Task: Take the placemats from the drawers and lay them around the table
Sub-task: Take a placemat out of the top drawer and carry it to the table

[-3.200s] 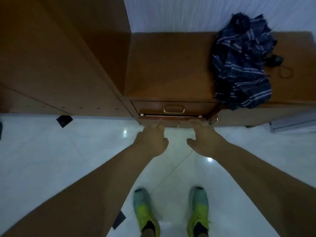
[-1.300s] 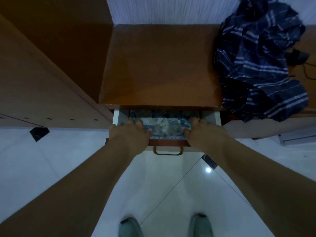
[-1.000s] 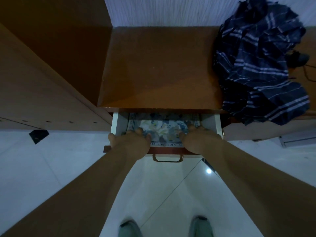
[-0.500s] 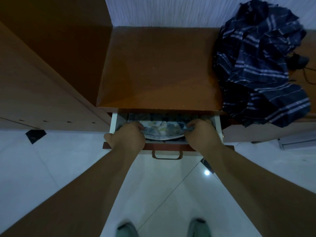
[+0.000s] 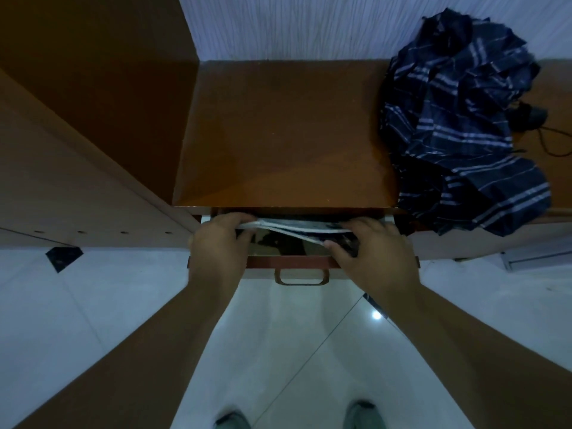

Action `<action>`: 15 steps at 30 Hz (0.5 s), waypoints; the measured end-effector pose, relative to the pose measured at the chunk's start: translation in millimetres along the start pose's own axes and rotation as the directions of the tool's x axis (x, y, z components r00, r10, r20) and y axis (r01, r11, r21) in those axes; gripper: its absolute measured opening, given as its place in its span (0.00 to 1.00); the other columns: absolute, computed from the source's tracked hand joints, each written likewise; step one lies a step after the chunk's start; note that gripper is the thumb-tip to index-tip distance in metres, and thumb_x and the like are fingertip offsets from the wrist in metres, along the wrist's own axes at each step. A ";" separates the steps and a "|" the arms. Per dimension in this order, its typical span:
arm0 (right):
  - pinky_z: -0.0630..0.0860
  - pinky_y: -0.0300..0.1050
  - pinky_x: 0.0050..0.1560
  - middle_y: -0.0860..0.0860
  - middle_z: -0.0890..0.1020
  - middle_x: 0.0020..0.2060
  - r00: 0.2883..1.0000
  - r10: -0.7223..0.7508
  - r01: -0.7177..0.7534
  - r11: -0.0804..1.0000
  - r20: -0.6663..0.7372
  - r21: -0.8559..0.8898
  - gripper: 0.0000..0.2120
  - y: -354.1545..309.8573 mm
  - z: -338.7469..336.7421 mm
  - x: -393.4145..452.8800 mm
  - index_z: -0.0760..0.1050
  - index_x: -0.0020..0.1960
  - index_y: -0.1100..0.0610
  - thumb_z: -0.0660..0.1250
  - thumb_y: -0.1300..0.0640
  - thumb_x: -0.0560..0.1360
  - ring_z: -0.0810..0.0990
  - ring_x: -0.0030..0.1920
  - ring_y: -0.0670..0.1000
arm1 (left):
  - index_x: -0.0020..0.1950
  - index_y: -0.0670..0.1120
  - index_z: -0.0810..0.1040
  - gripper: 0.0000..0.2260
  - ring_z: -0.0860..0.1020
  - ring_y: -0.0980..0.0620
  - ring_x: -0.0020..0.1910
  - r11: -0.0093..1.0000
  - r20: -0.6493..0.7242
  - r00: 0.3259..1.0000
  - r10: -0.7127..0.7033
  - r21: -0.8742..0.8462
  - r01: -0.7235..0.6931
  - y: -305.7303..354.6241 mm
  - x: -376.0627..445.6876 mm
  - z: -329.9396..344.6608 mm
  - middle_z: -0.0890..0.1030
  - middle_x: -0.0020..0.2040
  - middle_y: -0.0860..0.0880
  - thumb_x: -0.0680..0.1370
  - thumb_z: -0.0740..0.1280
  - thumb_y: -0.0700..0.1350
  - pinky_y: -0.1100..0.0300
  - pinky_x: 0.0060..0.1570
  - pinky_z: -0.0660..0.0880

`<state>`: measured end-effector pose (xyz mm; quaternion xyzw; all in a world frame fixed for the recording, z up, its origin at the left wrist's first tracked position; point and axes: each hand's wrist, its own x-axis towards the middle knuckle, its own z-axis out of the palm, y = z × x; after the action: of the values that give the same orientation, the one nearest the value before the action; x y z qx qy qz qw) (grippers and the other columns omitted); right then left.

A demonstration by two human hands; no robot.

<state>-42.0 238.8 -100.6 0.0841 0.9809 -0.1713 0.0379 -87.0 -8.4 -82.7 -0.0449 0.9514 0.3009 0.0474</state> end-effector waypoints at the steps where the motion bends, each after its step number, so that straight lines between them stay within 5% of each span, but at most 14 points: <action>1: 0.73 0.53 0.55 0.45 0.80 0.60 1.000 0.004 -0.005 1.000 -0.025 -0.022 0.27 0.2 -0.9 -3.0 0.78 0.63 0.45 0.63 0.30 0.72 0.75 0.59 0.55 | 0.60 0.52 0.83 0.08 0.79 0.53 0.49 0.999 -0.052 0.998 0.024 -0.028 -0.025 1.7 -4.1 -2.5 0.83 0.52 0.53 0.81 0.68 0.47 0.53 0.51 0.80; 5: 0.72 0.56 0.57 0.46 0.76 0.63 0.996 0.047 -0.047 0.999 -0.075 -0.001 0.34 -1.4 -6.0 -11.2 0.74 0.67 0.45 0.69 0.28 0.67 0.73 0.59 0.57 | 0.58 0.51 0.80 0.06 0.78 0.54 0.50 0.974 -0.123 0.992 0.012 -0.224 -0.040 13.3 -22.2 -12.2 0.79 0.53 0.53 0.82 0.67 0.45 0.68 0.45 0.75; 9: 0.75 0.58 0.53 0.47 0.78 0.58 0.980 0.127 -0.112 0.988 -0.151 0.103 0.20 -2.4 -14.4 -16.6 0.78 0.58 0.46 0.76 0.41 0.69 0.73 0.55 0.58 | 0.55 0.53 0.77 0.07 0.77 0.62 0.48 0.969 -0.096 0.995 0.030 -0.240 -0.052 20.4 -43.1 -27.9 0.76 0.51 0.55 0.80 0.69 0.41 0.78 0.43 0.72; 15: 0.64 0.37 0.62 0.46 0.74 0.60 0.976 0.186 -0.126 0.912 -0.118 0.390 0.10 -5.1 -37.8 -37.9 0.82 0.45 0.48 0.79 0.49 0.68 0.70 0.64 0.57 | 0.50 0.53 0.80 0.06 0.80 0.60 0.50 0.925 -0.036 0.995 -0.091 -0.374 0.071 14.1 -71.9 -52.6 0.80 0.52 0.55 0.76 0.74 0.43 0.75 0.45 0.75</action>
<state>-7.4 241.2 -59.6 0.1809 0.9192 -0.3474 -0.0406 -20.6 -23.2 -23.4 -0.1001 0.8754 0.4723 0.0254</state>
